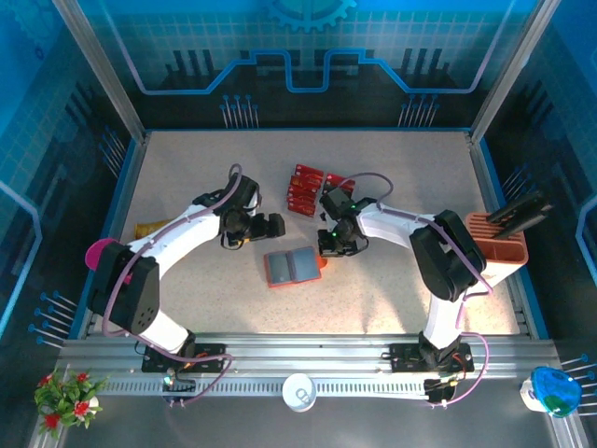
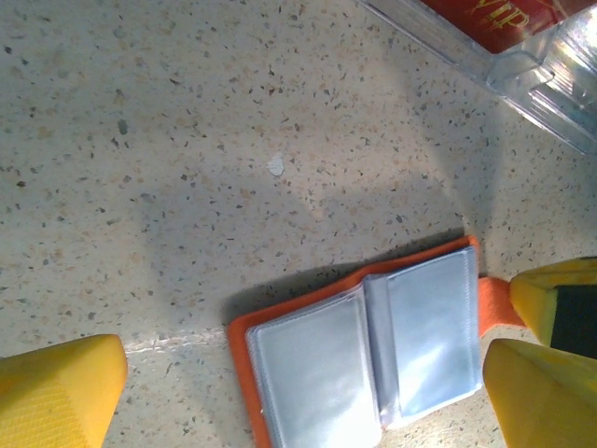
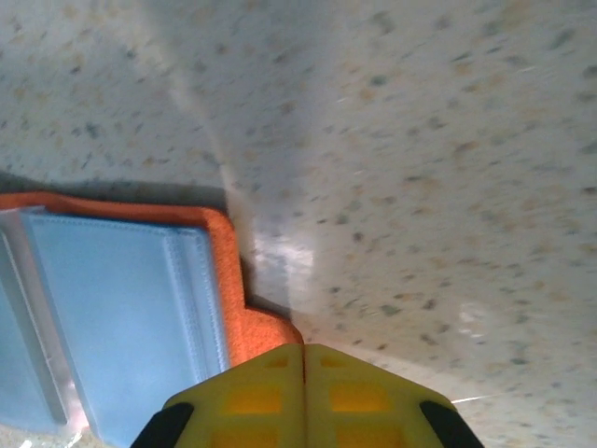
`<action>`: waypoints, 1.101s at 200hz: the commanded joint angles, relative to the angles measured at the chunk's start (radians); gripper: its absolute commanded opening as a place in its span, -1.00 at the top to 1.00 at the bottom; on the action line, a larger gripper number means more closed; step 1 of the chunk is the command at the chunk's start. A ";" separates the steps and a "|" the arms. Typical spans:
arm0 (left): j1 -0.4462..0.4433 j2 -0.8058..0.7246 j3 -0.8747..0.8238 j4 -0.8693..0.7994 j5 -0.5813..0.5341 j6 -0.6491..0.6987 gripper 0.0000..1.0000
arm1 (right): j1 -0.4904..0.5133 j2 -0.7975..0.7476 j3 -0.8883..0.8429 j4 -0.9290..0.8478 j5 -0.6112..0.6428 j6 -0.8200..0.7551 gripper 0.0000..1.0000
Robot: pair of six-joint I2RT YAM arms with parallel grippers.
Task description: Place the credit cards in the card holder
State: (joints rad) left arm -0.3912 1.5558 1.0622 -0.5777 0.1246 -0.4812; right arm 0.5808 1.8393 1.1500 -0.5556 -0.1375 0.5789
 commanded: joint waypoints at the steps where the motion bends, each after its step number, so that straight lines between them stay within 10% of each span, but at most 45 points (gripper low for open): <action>1: -0.010 0.028 0.038 0.007 0.024 -0.017 -0.99 | -0.039 -0.055 -0.044 -0.012 0.026 0.006 1.00; 33: -0.011 0.049 0.047 0.012 0.027 -0.009 -0.99 | -0.069 -0.090 -0.091 0.000 0.016 0.012 0.99; 72: -0.012 0.071 0.061 0.011 0.027 0.001 -0.99 | -0.074 -0.146 -0.076 -0.023 0.012 0.011 0.34; 122: -0.012 0.087 0.070 0.011 0.021 0.015 -0.99 | -0.097 -0.161 0.145 -0.124 0.027 -0.109 0.24; 220: 0.001 0.066 0.023 0.033 0.003 -0.006 -0.99 | -0.039 0.291 0.848 -0.428 0.117 -0.379 0.26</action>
State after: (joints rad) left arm -0.3973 1.6245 1.1057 -0.5629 0.1287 -0.4728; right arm 0.5167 2.0556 1.8999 -0.8566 -0.0662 0.2890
